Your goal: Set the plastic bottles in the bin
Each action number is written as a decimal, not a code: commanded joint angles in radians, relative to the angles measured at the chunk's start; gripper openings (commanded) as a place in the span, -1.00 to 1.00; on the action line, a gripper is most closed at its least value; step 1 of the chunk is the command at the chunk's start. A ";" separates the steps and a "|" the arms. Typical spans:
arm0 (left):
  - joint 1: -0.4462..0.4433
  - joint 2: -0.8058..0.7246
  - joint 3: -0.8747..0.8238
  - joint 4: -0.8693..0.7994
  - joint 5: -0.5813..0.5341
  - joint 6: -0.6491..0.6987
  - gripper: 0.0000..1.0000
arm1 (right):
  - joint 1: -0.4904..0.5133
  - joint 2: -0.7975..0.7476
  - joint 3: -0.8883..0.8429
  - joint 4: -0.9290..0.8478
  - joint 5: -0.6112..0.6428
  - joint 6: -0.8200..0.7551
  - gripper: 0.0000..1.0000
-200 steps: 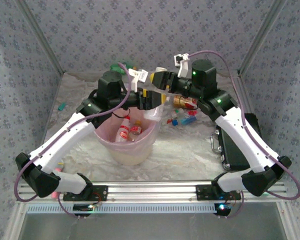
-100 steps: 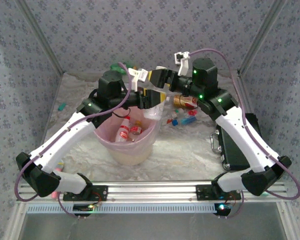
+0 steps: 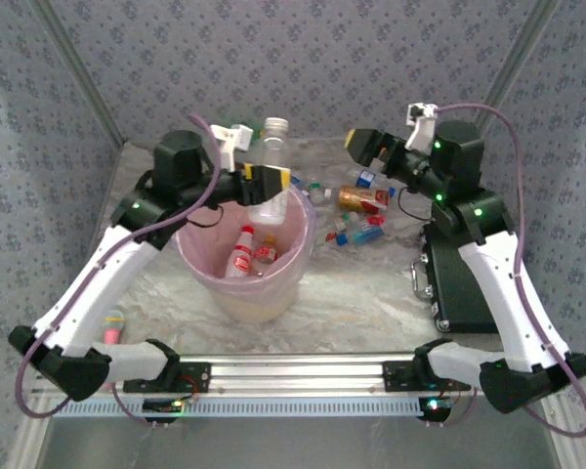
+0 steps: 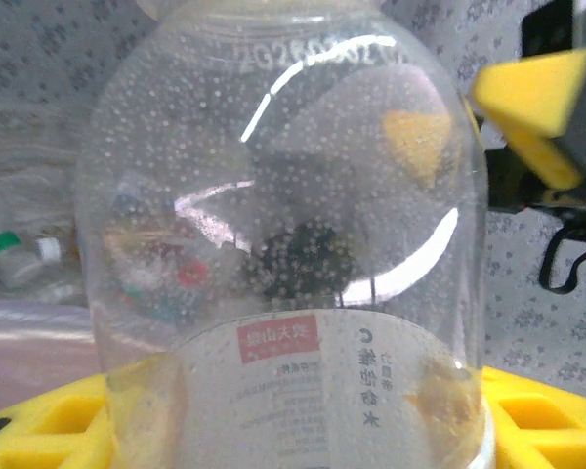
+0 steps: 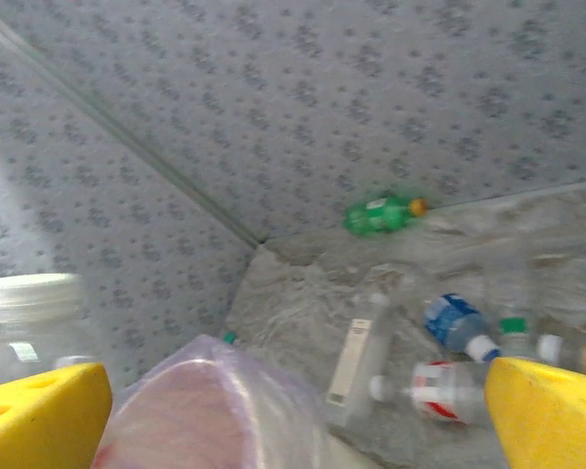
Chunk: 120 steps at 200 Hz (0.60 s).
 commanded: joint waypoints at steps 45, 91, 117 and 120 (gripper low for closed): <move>0.001 -0.074 0.031 -0.391 -0.195 0.110 -0.85 | -0.115 -0.046 -0.153 -0.167 0.016 -0.076 1.00; -0.054 -0.079 -0.092 -0.475 -0.320 0.121 -0.96 | -0.135 -0.059 -0.255 -0.223 0.039 -0.082 1.00; -0.082 -0.070 -0.181 -0.436 -0.372 0.111 -0.99 | -0.134 -0.071 -0.330 -0.212 0.051 -0.059 1.00; -0.086 -0.067 -0.188 -0.434 -0.380 0.111 -1.00 | -0.135 -0.072 -0.336 -0.209 0.051 -0.058 1.00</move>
